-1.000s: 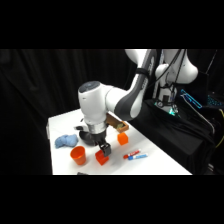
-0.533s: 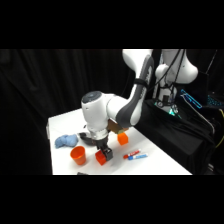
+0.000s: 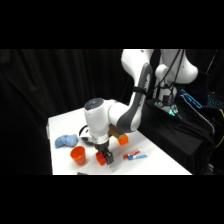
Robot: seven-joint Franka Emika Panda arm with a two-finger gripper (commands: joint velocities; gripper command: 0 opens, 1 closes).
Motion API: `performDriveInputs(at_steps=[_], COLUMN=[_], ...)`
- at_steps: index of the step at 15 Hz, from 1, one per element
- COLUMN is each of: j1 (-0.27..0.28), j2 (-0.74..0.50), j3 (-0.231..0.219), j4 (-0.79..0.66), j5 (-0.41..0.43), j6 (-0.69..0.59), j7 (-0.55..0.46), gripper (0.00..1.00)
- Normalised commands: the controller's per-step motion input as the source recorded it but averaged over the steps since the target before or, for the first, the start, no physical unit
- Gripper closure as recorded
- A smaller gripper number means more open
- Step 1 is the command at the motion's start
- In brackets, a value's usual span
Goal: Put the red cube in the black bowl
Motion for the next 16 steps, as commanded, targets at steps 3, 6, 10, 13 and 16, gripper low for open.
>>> performDriveInputs(at_steps=[3, 6, 10, 13, 16], j1=[0.042, 0.067, 0.088, 0.139, 0.121], j2=[0.05, 0.01, -0.09, -0.29, -0.46], j3=[-0.019, -0.048, -0.083, -0.138, -0.100], j4=[0.04, 0.02, -0.03, -0.12, -0.18], j5=[0.079, 0.044, 0.012, -0.027, -0.011], j6=[0.15, 0.15, 0.09, -0.08, -0.27], j7=[0.04, 0.04, 0.06, 0.16, 0.17], gripper=[0.26, 0.53, 0.71, 0.75, 0.75])
